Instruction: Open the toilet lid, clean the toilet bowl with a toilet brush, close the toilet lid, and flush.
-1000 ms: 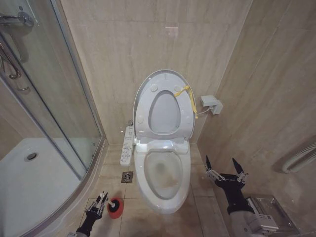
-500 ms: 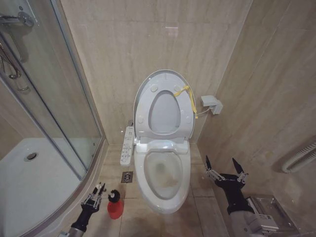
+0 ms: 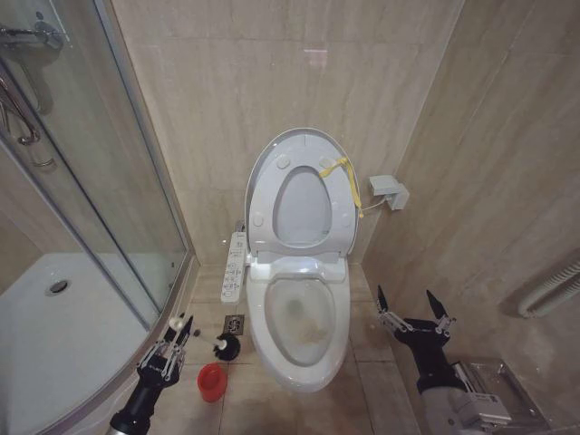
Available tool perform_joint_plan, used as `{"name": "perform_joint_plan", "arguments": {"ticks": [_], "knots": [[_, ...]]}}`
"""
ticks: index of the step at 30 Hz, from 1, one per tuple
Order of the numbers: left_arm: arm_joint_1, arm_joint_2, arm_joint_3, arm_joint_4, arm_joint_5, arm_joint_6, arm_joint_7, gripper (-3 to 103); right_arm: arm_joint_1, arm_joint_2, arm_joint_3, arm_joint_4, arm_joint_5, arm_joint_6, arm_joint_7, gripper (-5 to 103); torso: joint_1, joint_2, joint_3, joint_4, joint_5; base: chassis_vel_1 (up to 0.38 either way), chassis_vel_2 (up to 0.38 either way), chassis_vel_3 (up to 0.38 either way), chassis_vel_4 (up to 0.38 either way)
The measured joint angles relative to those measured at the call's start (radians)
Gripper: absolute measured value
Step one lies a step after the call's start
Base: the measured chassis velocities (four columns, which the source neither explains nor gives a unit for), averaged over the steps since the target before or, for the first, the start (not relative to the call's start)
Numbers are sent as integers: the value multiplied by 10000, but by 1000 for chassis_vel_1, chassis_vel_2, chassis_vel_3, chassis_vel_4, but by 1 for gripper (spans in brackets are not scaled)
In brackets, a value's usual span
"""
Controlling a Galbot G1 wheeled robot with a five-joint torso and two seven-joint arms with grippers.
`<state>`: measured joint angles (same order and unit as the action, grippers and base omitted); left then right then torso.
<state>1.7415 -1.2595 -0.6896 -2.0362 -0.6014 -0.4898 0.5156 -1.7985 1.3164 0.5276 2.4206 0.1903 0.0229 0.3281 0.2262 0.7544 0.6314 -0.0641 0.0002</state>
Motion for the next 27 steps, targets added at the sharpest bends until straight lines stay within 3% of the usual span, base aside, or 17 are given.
{"name": "perform_joint_plan", "arguments": {"ticks": [4, 9, 15, 20, 27], "knots": [[14, 221, 107, -858, -485, 480, 110, 22, 0, 0, 0, 0, 0, 0, 0, 100, -1, 0, 0, 1, 0, 0, 0, 0, 0], [-751, 721, 310, -784, -1223, 956, 632, 22, 0, 0, 0, 0, 0, 0, 0, 100, 0, 0, 1, -2, -2, 0, 0, 0, 0], [-2212, 1853, 619, 231, -3098, 1600, 1850, 22, 0, -1, 0, 0, 0, 0, 0, 100, 0, 0, 2, 0, -4, 0, 0, 0, 0], [-3496, 2437, 1283, 1276, -3623, 1778, 2193, 22, 0, 0, 1, 0, 0, 0, 0, 100, 1, 0, 2, 0, -4, 0, 0, 0, 0], [-4795, 2686, 2415, 2584, -3897, 1790, 2186, 22, 0, 0, 0, 0, 0, 0, 0, 100, 1, 0, 2, 0, -4, 0, 0, 0, 0]]}}
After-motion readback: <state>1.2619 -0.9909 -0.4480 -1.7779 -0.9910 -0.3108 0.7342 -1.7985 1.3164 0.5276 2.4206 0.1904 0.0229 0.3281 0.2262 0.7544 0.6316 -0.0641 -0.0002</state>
